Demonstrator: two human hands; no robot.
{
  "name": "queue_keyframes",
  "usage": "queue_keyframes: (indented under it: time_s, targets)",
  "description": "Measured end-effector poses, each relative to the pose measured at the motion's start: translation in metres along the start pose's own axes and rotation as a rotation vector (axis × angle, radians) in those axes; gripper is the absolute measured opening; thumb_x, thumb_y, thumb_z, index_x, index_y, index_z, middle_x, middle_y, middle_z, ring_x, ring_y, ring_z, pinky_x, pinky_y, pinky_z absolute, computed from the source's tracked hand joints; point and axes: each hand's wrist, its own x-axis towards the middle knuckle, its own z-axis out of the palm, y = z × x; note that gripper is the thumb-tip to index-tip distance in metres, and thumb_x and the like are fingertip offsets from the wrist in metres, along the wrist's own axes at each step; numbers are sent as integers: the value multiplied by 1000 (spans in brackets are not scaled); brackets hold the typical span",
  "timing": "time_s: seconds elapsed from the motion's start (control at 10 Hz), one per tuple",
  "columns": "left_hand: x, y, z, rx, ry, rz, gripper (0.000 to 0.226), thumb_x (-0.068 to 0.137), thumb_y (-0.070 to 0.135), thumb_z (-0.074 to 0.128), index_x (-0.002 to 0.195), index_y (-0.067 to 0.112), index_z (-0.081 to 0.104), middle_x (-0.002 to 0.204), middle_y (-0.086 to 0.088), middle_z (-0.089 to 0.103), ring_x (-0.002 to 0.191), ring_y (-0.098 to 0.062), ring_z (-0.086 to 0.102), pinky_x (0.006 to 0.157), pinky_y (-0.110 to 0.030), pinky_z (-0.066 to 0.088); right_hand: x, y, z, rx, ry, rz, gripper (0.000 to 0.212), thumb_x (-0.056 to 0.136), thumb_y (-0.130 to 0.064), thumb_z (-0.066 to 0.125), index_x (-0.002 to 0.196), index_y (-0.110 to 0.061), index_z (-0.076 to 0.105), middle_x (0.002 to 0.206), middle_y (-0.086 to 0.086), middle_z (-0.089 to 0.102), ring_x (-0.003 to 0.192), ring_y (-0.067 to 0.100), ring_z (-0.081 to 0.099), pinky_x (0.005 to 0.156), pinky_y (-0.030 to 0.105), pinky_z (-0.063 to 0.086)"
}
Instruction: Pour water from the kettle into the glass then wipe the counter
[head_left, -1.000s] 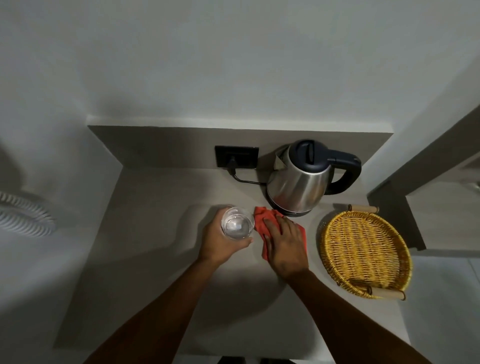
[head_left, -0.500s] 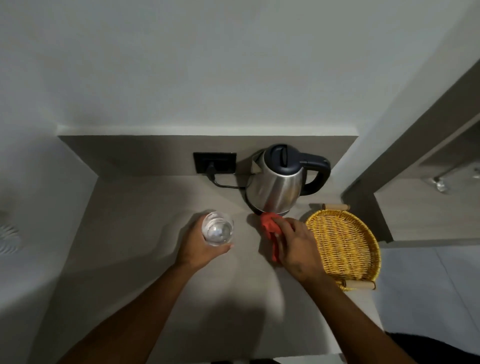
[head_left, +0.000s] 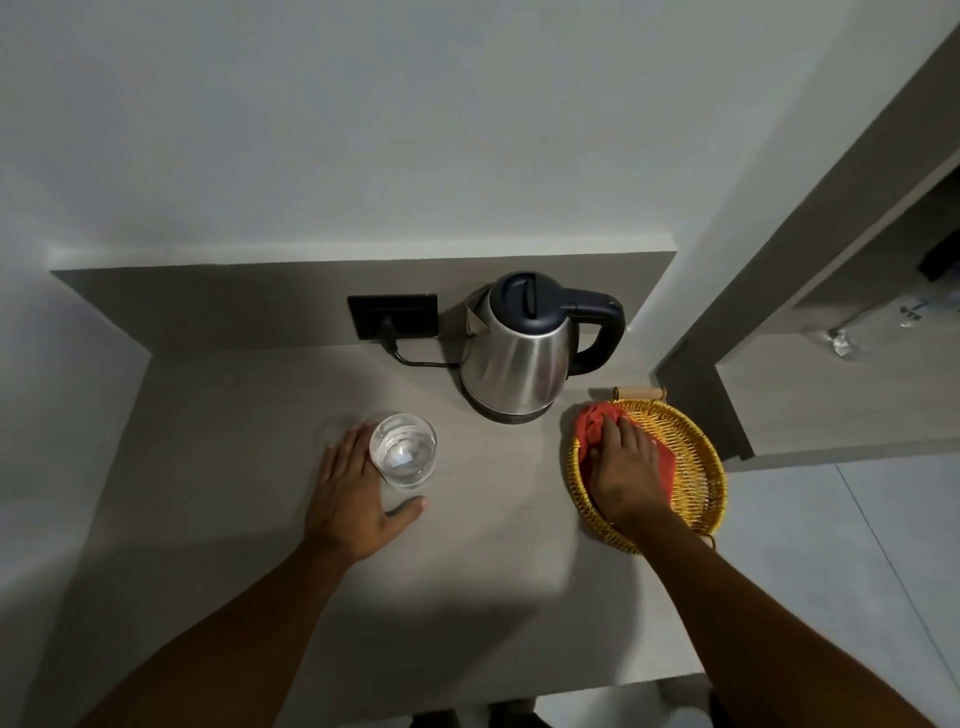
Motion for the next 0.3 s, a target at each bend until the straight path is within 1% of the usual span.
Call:
queue_keyframes:
  time_s: [0.1, 0.2, 0.3]
  targets:
    - [-3, 3, -2, -15, -3, 8, 108, 70, 82, 59, 154, 18, 35, 159, -3, 36, 149, -25, 30, 122, -48, 28, -3, -3, -4, 7, -18, -20, 62, 100, -47, 25, 152, -17, 11, 160, 12, 16, 146, 33, 10, 117, 50, 5]
    - [0, 1, -7, -63, -12, 26, 106, 66, 80, 65, 150, 21, 39, 154, 0, 41, 146, -23, 34, 120, -49, 30, -8, -7, -13, 66, 16, -41, 61, 100, -45, 30, 152, -17, 15, 160, 12, 17, 146, 32, 9, 118, 51, 7]
    - [-4, 5, -20, -144, 38, 64, 98, 63, 76, 72, 142, 25, 46, 140, 8, 49, 134, -19, 46, 113, -52, 37, -21, -31, -29, 172, 203, -165, 59, 98, -46, 33, 150, -20, 19, 159, 8, 20, 147, 26, 9, 118, 49, 11]
